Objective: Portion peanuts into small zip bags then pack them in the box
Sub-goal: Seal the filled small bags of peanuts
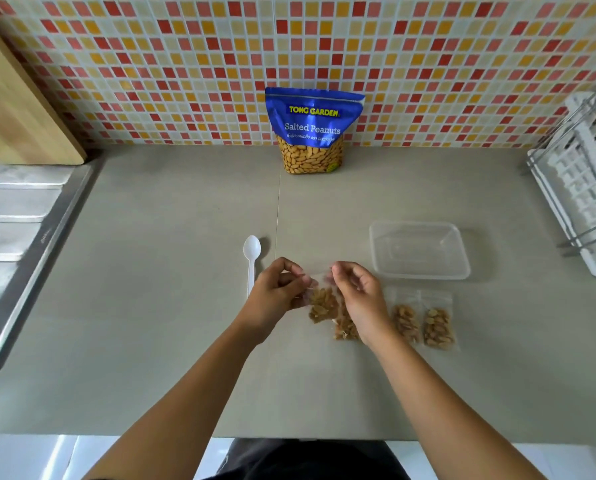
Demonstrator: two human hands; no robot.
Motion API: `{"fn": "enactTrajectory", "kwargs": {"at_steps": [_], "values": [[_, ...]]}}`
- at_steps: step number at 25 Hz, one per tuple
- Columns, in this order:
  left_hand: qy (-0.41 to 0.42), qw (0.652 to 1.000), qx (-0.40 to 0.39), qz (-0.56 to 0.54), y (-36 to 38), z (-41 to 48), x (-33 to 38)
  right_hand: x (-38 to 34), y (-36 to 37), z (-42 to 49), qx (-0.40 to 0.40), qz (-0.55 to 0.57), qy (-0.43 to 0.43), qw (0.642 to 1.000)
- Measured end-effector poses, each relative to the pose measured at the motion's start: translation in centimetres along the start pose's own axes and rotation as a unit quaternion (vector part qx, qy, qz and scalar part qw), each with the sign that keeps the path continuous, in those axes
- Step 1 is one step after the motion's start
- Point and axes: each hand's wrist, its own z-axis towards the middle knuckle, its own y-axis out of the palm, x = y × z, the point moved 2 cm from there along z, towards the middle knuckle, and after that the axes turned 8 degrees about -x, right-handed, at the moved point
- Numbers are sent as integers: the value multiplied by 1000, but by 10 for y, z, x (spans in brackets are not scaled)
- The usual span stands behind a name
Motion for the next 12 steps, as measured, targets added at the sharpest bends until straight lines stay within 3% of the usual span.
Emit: {"fn": "enactTrajectory", "kwargs": {"at_steps": [3,5,12], "values": [[5,999,15,39,3,-4,10,-6,8,-2,43,6,-18,999],[33,991,47,119,1,-5,17,-10,14,-5,50,-9,-33,998],[168,903,60,391,3,2,63,-33,24,-8,73,0,-98,993]]}}
